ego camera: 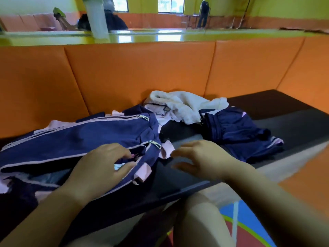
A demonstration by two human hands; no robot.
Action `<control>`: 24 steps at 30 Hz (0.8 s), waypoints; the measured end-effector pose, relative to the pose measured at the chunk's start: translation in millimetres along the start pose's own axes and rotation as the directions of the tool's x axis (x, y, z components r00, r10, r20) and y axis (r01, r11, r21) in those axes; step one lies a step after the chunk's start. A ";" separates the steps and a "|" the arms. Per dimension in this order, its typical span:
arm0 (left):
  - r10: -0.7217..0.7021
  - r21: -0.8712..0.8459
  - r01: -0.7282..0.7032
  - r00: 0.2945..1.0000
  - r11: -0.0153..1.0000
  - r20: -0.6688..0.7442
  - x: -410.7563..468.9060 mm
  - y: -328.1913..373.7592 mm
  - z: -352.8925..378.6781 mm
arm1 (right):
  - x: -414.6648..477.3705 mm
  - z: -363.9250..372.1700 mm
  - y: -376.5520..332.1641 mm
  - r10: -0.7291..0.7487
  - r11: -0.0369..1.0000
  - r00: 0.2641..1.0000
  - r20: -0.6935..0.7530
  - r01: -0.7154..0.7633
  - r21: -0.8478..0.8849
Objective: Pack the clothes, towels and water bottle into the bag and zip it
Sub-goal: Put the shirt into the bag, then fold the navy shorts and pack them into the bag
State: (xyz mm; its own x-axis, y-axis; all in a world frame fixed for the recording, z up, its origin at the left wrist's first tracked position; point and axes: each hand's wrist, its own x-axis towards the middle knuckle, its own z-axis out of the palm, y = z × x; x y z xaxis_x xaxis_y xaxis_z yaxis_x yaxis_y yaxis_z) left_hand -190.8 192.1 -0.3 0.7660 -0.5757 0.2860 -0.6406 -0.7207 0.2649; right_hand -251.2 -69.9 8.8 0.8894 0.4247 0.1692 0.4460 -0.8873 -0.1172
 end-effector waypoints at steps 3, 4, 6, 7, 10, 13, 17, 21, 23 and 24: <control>0.057 -0.041 -0.055 0.997 0.998 0.044 20.5 28.6 21.5 | -36.9 -12.6 40.1 0.154 0.988 0.988 -0.002 -0.154 -0.020; 0.072 -0.060 -0.069 0.996 0.996 0.051 28.7 39.0 29.5 | -49.2 -14.8 55.1 0.200 0.979 0.980 -0.004 -0.200 -0.033; 0.105 -0.097 -0.100 0.993 0.990 0.047 47.2 60.5 45.7 | -71.4 -18.0 83.7 0.277 0.957 0.960 -0.033 -0.279 -0.083; 0.125 -0.109 -0.119 0.991 0.987 0.051 57.2 71.4 54.8 | -81.6 -18.2 98.5 0.315 0.941 0.948 -0.050 -0.318 -0.113; 0.176 -0.157 -0.161 0.980 0.974 0.088 91.2 104.2 84.1 | -107.4 -15.5 141.5 0.432 0.879 0.893 -0.128 -0.449 -0.162; 0.233 -0.196 -0.208 0.966 0.958 0.113 125.7 136.0 113.2 | -124.9 -12.5 181.3 0.511 0.822 0.844 -0.161 -0.535 -0.195; 0.288 -0.208 -0.246 0.935 0.947 0.207 161.8 176.2 146.8 | -138.1 -8.2 225.9 0.509 0.846 0.861 0.002 -0.500 -0.182; 0.323 -0.090 -0.310 0.892 0.946 0.317 189.2 201.6 179.8 | -137.8 2.7 258.0 0.441 0.891 0.871 0.215 -0.396 -0.222; 0.305 0.012 -0.337 0.867 0.941 0.394 201.8 209.2 194.1 | -136.1 11.3 269.3 0.439 0.889 0.856 0.275 -0.369 -0.271; 0.293 0.051 -0.346 0.856 0.937 0.426 207.2 211.9 200.8 | -135.3 16.4 273.0 0.438 0.886 0.848 0.298 -0.351 -0.302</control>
State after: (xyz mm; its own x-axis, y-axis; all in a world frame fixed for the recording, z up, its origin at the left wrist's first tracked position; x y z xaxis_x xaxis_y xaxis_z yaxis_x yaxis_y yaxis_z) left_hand -157.1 -157.4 -69.9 0.4906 -0.8686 -0.0695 -0.8626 -0.4954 0.1026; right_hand -248.2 -366.6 -62.2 0.9796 0.0255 -0.1991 0.0527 -0.9898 0.1327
